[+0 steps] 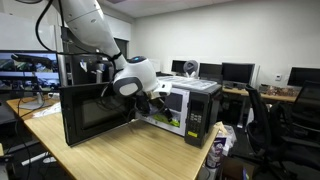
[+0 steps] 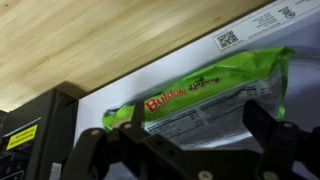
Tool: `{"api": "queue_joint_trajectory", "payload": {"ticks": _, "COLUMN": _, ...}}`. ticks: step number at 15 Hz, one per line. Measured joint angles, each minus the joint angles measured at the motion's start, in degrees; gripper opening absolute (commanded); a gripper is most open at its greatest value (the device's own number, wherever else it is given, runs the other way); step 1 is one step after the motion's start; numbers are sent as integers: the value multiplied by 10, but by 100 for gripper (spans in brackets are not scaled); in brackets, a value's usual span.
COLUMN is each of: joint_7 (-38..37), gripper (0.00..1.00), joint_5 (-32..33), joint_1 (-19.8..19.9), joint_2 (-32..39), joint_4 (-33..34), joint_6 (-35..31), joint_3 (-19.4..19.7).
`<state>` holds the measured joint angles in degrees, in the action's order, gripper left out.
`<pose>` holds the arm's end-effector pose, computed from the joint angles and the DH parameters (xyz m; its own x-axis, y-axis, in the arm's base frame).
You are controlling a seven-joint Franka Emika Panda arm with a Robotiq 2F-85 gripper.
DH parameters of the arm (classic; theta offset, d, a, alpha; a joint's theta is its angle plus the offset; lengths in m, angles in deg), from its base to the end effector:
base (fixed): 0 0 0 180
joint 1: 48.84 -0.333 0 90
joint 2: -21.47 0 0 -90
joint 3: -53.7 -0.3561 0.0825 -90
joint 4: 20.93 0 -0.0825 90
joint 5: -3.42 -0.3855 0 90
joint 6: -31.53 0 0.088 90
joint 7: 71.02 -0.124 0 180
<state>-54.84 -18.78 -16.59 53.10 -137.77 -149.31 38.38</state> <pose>0.6210 -0.2397 0.2531 0.7270 -0.4419 0.5256 -0.4059 -0.8939 -0.1901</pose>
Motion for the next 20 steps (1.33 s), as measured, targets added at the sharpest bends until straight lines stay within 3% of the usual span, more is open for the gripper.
{"api": "queue_joint_trajectory", "payload": {"ticks": 4, "joint_7": 3, "gripper": 100, "joint_5": 1, "joint_1": 0, "joint_2": 0, "joint_4": 1, "joint_6": 0, "joint_3": -2}}
{"api": "queue_joint_trajectory", "payload": {"ticks": 5, "joint_7": 4, "gripper": 75, "joint_5": 1, "joint_1": 0, "joint_2": 0, "joint_4": 1, "joint_6": 0, "joint_3": -2}}
{"api": "queue_joint_trajectory", "payload": {"ticks": 6, "joint_7": 4, "gripper": 73, "joint_5": 1, "joint_1": 0, "joint_2": 0, "joint_4": 1, "joint_6": 0, "joint_3": -2}}
{"api": "queue_joint_trajectory", "payload": {"ticks": 15, "joint_7": 3, "gripper": 10, "joint_5": 1, "joint_1": -1, "joint_2": -2, "joint_4": 4, "joint_6": 0, "joint_3": -2}}
{"api": "queue_joint_trajectory", "payload": {"ticks": 17, "joint_7": 3, "gripper": 0, "joint_5": 1, "joint_1": -1, "joint_2": -5, "joint_4": 3, "joint_6": 1, "joint_3": -4}}
{"api": "queue_joint_trajectory", "payload": {"ticks": 20, "joint_7": 3, "gripper": 0, "joint_5": 1, "joint_1": 1, "joint_2": -34, "joint_4": -28, "joint_6": 24, "joint_3": -11}}
